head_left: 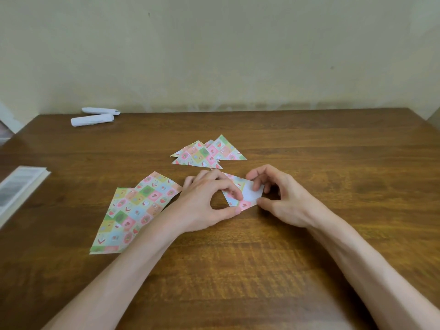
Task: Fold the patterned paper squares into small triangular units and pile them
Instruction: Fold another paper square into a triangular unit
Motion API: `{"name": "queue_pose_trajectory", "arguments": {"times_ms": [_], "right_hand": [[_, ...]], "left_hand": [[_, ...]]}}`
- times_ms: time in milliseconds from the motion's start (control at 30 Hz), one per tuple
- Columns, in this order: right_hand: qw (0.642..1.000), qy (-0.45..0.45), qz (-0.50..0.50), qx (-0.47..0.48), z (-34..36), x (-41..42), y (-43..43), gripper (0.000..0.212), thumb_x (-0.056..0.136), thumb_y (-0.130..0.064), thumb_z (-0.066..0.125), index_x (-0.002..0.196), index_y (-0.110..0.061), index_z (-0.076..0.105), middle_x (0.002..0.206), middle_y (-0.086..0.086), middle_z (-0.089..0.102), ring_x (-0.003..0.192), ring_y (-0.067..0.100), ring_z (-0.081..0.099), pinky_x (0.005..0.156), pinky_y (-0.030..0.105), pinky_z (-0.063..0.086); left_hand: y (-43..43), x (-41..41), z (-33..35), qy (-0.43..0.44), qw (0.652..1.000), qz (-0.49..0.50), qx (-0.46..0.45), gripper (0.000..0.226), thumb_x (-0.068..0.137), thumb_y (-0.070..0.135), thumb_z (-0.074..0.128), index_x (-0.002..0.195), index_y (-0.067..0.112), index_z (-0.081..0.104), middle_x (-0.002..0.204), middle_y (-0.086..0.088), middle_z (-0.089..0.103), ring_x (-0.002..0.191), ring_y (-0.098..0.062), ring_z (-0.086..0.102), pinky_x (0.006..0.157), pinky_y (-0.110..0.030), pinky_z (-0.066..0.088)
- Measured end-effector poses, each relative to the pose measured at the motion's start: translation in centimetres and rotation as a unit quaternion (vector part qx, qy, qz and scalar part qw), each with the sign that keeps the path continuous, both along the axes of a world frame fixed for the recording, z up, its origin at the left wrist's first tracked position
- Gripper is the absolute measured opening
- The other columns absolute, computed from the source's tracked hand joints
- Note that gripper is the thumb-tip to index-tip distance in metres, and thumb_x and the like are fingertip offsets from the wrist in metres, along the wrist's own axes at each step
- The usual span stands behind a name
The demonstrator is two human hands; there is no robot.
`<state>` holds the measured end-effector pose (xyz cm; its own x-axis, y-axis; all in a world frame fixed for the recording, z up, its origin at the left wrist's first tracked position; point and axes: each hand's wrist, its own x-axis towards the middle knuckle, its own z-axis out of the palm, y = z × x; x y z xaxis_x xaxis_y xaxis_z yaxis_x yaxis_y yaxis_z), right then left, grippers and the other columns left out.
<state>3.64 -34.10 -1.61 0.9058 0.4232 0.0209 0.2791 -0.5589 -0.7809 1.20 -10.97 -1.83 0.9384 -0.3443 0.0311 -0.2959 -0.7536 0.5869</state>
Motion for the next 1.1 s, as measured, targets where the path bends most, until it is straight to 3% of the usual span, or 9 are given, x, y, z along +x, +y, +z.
{"name": "queue_pose_trajectory", "arguments": {"times_ms": [100,267,367,467,567,833,1100], "right_hand": [[1.000,0.003,-0.005,0.015,-0.1,0.0,0.2,0.050,0.077,0.007,0.068,0.116,-0.025,0.060,0.098,-0.004,0.062,0.088,0.011,0.052,0.086,0.026,0.045],[1.000,-0.009,-0.008,0.002,-0.6,-0.2,0.1,0.046,0.076,-0.018,0.068,0.115,-0.040,0.058,0.099,-0.015,0.062,0.096,0.010,0.055,0.104,0.050,0.042],[0.999,-0.037,-0.022,-0.016,-0.9,-0.4,0.5,0.043,0.077,-0.043,0.078,0.114,-0.044,0.056,0.099,-0.017,0.060,0.097,0.006,0.053,0.103,0.043,0.041],[0.996,-0.070,-0.030,-0.054,-1.0,-0.7,1.0,0.045,0.080,-0.041,0.083,0.116,-0.042,0.055,0.101,-0.018,0.056,0.098,-0.001,0.048,0.095,0.031,0.030],[0.995,-0.073,-0.033,-0.065,-0.8,-0.9,1.1,0.046,0.080,-0.041,0.082,0.117,-0.043,0.055,0.102,-0.018,0.054,0.099,-0.002,0.046,0.091,0.028,0.026],[0.993,-0.076,-0.029,-0.091,-0.7,-0.9,1.3,0.044,0.082,-0.045,0.080,0.118,-0.044,0.055,0.104,-0.016,0.054,0.102,0.006,0.047,0.094,0.032,0.030],[0.999,-0.035,-0.008,-0.040,-0.7,-0.4,0.4,0.042,0.086,-0.026,0.080,0.117,-0.042,0.057,0.103,-0.015,0.059,0.098,0.006,0.052,0.101,0.038,0.039]], "left_hand": [[0.0,0.0,0.0,0.001,1.000,0.001,-0.002,0.020,0.088,0.058,0.070,0.104,0.046,0.069,0.119,0.027,0.049,0.126,0.006,0.034,0.104,-0.031,0.020],[-0.2,-0.4,-0.2,-0.021,1.000,0.011,-0.008,0.020,0.089,0.056,0.070,0.104,0.044,0.066,0.120,0.024,0.052,0.126,0.003,0.038,0.109,-0.034,0.023],[-0.1,-0.5,-0.2,-0.023,0.999,0.017,-0.029,0.023,0.089,0.058,0.070,0.106,0.045,0.064,0.119,0.025,0.055,0.126,0.004,0.041,0.108,-0.032,0.023],[0.0,-0.5,-0.3,-0.019,0.999,0.017,-0.030,0.025,0.089,0.052,0.074,0.110,0.046,0.061,0.119,0.025,0.055,0.126,0.004,0.040,0.110,-0.032,0.023],[-0.2,-0.5,-0.4,-0.025,0.999,0.027,-0.031,0.031,0.087,0.047,0.077,0.113,0.045,0.060,0.119,0.024,0.056,0.126,0.003,0.041,0.109,-0.032,0.023],[-0.1,-0.4,-0.2,-0.011,1.000,0.021,-0.017,0.038,0.087,0.048,0.076,0.120,0.046,0.056,0.120,0.024,0.055,0.125,0.005,0.040,0.108,-0.031,0.024],[-0.2,-0.5,-0.1,-0.010,0.999,0.023,-0.025,0.036,0.086,0.052,0.075,0.117,0.046,0.056,0.119,0.023,0.056,0.125,0.004,0.040,0.107,-0.032,0.024]]}}
